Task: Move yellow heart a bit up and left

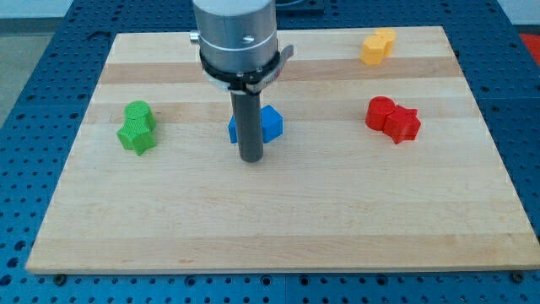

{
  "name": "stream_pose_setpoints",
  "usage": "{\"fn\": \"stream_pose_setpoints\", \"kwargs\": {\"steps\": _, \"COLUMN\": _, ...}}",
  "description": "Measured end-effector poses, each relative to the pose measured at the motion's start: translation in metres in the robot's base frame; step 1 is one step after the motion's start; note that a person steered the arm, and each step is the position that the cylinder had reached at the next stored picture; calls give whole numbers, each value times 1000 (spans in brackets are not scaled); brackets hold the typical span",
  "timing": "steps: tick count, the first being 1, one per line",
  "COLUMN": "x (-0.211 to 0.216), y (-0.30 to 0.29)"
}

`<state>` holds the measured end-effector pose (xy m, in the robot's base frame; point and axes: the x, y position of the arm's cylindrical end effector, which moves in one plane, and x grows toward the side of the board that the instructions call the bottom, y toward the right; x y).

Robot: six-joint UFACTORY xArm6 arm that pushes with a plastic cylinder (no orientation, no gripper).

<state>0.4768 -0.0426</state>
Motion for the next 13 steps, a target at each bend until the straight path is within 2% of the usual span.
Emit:
{"fn": "stream_pose_setpoints", "kwargs": {"steps": 2, "x": -9, "y": 79}}
{"fn": "stream_pose_setpoints", "kwargs": {"steps": 3, "x": -13, "y": 65}}
{"fn": "stream_pose_setpoints", "kwargs": {"steps": 6, "x": -127, "y": 59}}
{"fn": "stream_pose_setpoints", "kwargs": {"steps": 7, "x": -129, "y": 79}}
{"fn": "stream_pose_setpoints", "kwargs": {"steps": 8, "x": -151, "y": 152}}
{"fn": "stream_pose_setpoints", "kwargs": {"steps": 9, "x": -213, "y": 202}}
{"fn": "stream_pose_setpoints", "kwargs": {"steps": 10, "x": -256, "y": 242}}
{"fn": "stream_pose_setpoints", "kwargs": {"steps": 12, "x": -217, "y": 255}}
{"fn": "stream_pose_setpoints", "kwargs": {"steps": 13, "x": -238, "y": 332}}
